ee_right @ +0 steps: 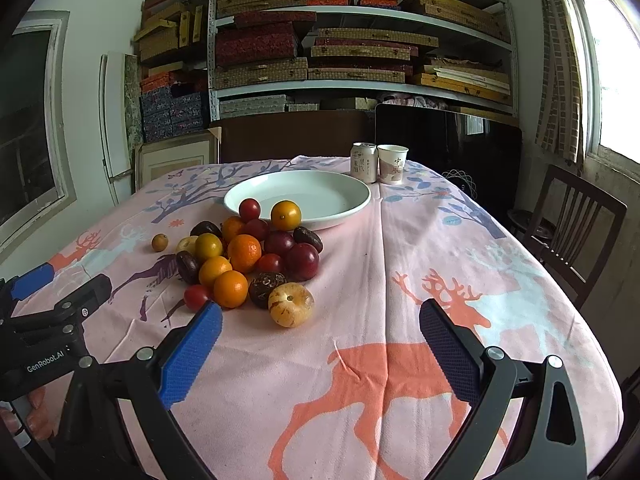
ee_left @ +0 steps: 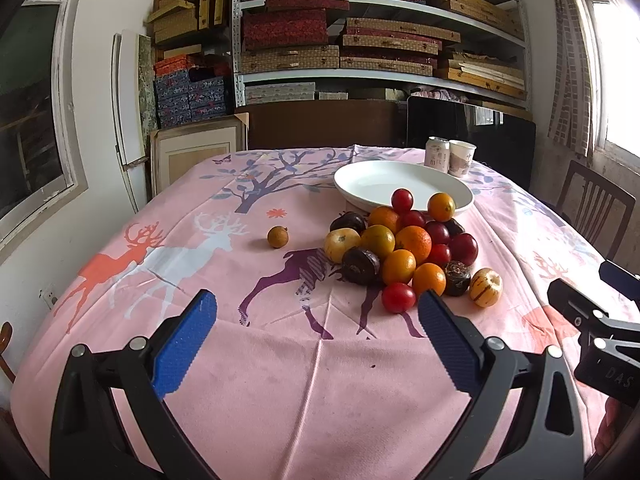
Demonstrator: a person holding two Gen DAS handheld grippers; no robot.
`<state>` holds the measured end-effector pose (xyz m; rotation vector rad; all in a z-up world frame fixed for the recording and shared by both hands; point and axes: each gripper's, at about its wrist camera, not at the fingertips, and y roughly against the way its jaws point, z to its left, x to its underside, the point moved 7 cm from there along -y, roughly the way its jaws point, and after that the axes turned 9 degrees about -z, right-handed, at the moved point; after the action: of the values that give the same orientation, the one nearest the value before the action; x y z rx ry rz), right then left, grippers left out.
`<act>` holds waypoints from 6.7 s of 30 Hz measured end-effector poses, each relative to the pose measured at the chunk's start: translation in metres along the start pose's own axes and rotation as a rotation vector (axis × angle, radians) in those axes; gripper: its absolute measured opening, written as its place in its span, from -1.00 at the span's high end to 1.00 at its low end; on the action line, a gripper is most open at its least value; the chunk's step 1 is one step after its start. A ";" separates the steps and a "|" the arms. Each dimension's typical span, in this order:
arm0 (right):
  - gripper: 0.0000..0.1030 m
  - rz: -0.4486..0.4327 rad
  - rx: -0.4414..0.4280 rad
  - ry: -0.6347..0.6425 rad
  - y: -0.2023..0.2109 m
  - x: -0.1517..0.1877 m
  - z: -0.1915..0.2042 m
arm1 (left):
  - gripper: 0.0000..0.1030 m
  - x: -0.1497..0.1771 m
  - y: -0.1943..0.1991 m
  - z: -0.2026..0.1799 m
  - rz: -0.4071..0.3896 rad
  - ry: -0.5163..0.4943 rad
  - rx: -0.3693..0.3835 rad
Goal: Organize fruits
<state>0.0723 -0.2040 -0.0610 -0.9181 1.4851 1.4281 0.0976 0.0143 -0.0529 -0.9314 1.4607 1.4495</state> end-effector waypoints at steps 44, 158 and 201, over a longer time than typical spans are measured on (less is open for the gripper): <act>0.24 0.307 -0.282 0.044 -0.099 -0.031 -0.015 | 0.41 -0.019 -0.098 -0.051 0.327 -0.129 0.497; -0.19 0.403 -0.380 0.092 -0.142 0.019 0.038 | 0.22 0.037 -0.119 -0.042 0.300 -0.402 0.415; 0.26 0.114 -0.272 -0.034 -0.109 -0.046 0.001 | -0.92 0.013 -0.121 -0.022 0.218 -0.304 0.283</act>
<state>0.1904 -0.2137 -0.0584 -0.9798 1.3573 1.7520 0.2047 -0.0131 -0.1095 -0.3688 1.5184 1.4184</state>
